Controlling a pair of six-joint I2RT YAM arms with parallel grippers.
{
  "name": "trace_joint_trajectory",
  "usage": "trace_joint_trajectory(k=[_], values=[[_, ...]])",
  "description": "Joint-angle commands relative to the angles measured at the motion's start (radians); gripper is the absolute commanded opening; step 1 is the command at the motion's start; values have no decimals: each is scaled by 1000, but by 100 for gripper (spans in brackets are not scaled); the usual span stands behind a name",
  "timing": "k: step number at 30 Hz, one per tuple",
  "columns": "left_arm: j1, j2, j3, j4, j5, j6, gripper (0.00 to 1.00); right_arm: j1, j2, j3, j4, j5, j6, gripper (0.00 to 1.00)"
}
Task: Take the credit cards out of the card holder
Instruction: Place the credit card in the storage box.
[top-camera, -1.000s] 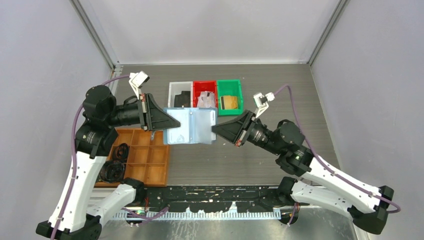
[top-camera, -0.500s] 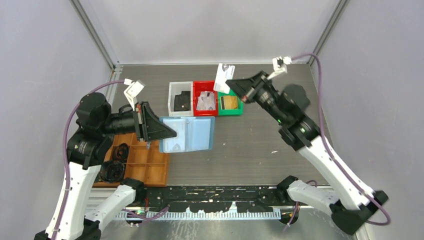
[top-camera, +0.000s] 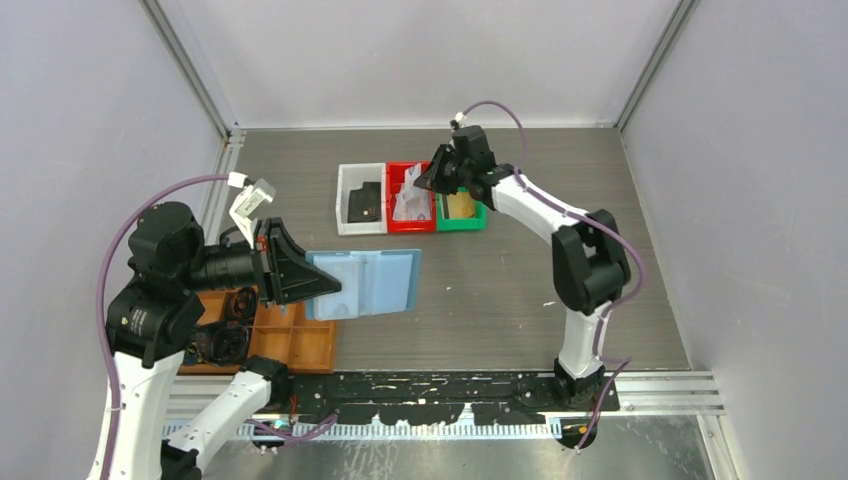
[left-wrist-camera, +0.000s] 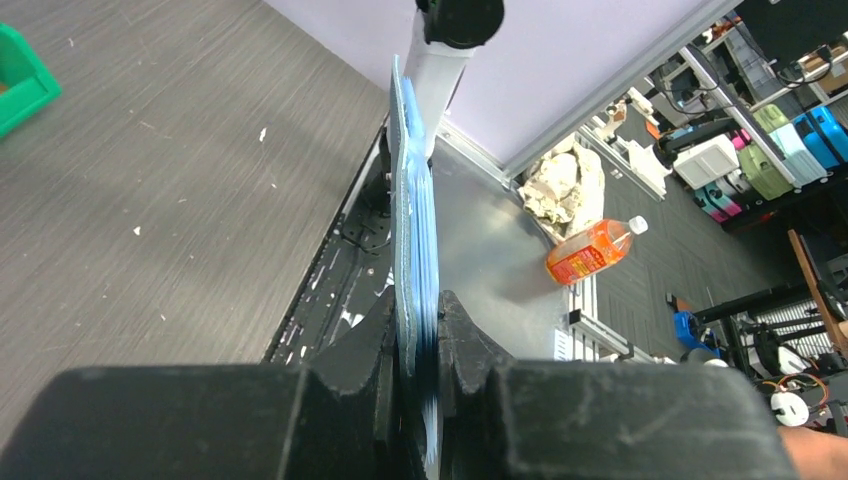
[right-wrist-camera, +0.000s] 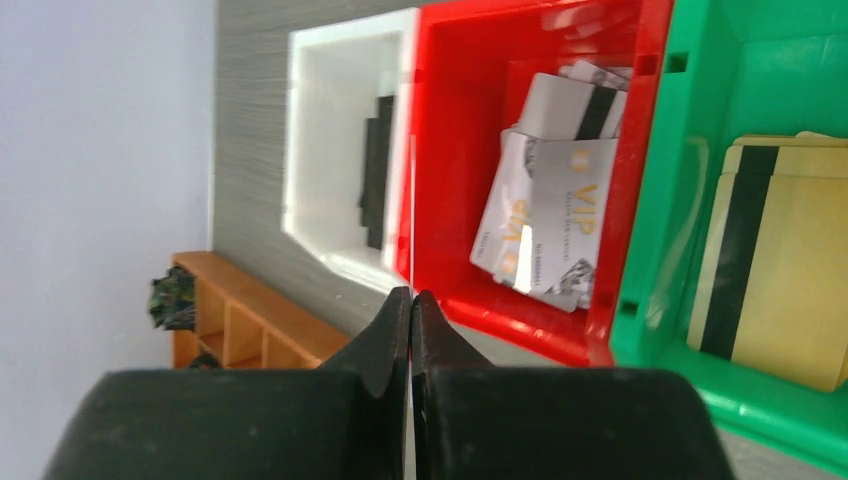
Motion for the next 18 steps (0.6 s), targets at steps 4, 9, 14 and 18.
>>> trace_joint_trajectory(k=[4, 9, 14, 18], values=[[2, 9, 40, -19, -7, 46, 0, 26, 174, 202, -33, 39, -61, 1], [2, 3, 21, 5, 12, 45, 0, 47, 251, 253, -57, 89, -65, 4], [2, 18, 27, -7, -2, 44, 0, 64, 248, 257, -92, 154, -81, 15], [2, 16, 13, 4, -6, 23, 0, 85, 209, 247, -127, 219, -102, 31]])
